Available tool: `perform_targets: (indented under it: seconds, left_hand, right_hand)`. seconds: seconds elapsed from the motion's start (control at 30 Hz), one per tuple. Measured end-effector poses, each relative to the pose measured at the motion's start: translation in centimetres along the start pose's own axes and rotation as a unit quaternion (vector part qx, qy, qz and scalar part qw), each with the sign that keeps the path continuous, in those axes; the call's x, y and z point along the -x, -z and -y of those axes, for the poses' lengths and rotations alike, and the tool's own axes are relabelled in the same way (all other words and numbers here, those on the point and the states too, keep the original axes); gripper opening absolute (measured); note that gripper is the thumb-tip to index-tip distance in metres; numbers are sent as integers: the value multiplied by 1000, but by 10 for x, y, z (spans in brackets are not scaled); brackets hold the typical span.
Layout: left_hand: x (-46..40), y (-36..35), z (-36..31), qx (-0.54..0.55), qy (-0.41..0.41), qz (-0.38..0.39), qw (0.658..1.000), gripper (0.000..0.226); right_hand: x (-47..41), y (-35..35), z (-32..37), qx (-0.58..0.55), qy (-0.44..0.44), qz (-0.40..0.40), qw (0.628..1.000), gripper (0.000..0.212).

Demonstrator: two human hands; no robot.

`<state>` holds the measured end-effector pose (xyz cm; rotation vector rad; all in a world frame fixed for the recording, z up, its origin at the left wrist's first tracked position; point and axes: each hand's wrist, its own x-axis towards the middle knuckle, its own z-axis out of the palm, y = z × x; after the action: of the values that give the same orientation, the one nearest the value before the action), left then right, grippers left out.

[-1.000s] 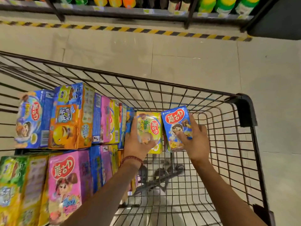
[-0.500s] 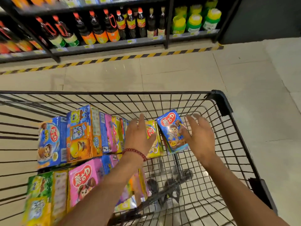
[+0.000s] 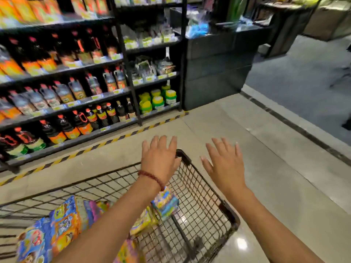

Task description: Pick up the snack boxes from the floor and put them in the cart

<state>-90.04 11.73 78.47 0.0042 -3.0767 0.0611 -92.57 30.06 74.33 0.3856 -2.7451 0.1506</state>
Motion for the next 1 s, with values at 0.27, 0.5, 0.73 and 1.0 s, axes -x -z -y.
perform_targets:
  seconds: [0.27,0.5,0.73,1.0]
  left_hand:
    - [48,38,-155,39,-137,-31,989,66]
    - [161,47,-332,78,-287,-24,954,63]
    - [264,56,-454,77,-436,-49,895,62]
    - [290,6,-525,37,-509,-9,860,57]
  right_hand:
    - [136,96,-125,60,-149,-31,987,41]
    - [315,191,-216,139,-278,-47,949,41]
    - [481,246,-272,194,-391,-28,899,41]
    - [576,218,-305,141,-528,8,837,55]
